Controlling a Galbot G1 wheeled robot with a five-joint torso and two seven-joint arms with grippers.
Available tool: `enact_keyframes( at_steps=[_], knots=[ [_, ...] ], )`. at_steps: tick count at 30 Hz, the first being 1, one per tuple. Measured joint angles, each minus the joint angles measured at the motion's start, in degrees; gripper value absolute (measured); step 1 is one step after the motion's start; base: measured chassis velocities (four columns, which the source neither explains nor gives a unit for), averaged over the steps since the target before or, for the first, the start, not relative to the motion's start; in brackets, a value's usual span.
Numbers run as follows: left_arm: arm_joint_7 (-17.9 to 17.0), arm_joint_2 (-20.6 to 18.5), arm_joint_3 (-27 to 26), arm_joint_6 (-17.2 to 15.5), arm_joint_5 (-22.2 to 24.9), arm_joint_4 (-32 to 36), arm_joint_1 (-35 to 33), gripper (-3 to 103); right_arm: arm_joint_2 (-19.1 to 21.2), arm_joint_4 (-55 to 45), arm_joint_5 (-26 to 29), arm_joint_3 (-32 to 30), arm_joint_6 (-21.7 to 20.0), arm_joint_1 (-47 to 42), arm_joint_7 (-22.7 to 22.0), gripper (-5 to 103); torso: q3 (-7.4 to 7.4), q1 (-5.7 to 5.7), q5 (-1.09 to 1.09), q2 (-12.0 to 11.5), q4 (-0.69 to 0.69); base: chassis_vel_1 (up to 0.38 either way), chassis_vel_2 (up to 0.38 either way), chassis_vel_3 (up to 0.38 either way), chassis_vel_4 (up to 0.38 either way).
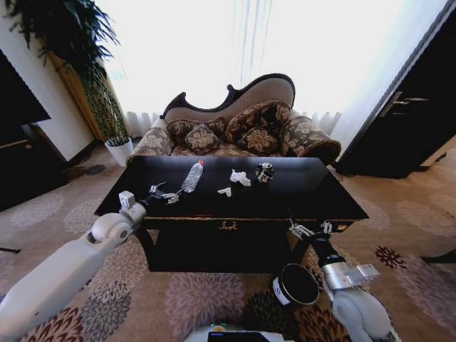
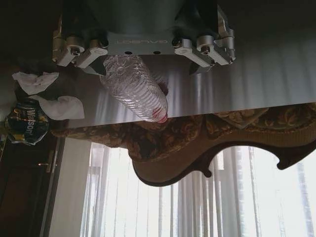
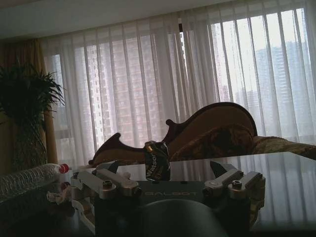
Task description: Move to the front of the table and place the trash on the table into the trash bin.
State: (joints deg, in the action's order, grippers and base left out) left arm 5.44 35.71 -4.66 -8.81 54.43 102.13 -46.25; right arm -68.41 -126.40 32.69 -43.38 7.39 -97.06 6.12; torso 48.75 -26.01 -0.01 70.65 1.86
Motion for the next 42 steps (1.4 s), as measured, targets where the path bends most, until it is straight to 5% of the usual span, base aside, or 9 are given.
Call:
enact_keyframes(
  at_steps=[20,35,42],
  knots=[
    [1.59,6.32,8.12,1.83,-0.77,-9.67,10.02,89,-0.12,-1.27,0.8,-2.05,-0.69,-1.95,-0.27,100,0.0,0.0,0.0,0.0,0.01,0.0,0.0,0.0,0.0],
    [0.48,3.03,5.77,1.73,-2.56,-1.28,1.46,89,0.28,-1.1,0.41,-0.41,-1.46,-0.08,-0.52,100,-0.01,0.01,0.0,0.0,-0.01,0.0,0.0,0.0,0.0],
    [-1.53,6.29,7.86,1.78,-3.41,-3.02,4.83,89,0.55,-1.2,0.48,-0.61,-1.56,-0.28,-0.45,100,0.0,0.01,0.0,0.0,0.0,0.0,0.0,0.0,0.0]
  ],
)
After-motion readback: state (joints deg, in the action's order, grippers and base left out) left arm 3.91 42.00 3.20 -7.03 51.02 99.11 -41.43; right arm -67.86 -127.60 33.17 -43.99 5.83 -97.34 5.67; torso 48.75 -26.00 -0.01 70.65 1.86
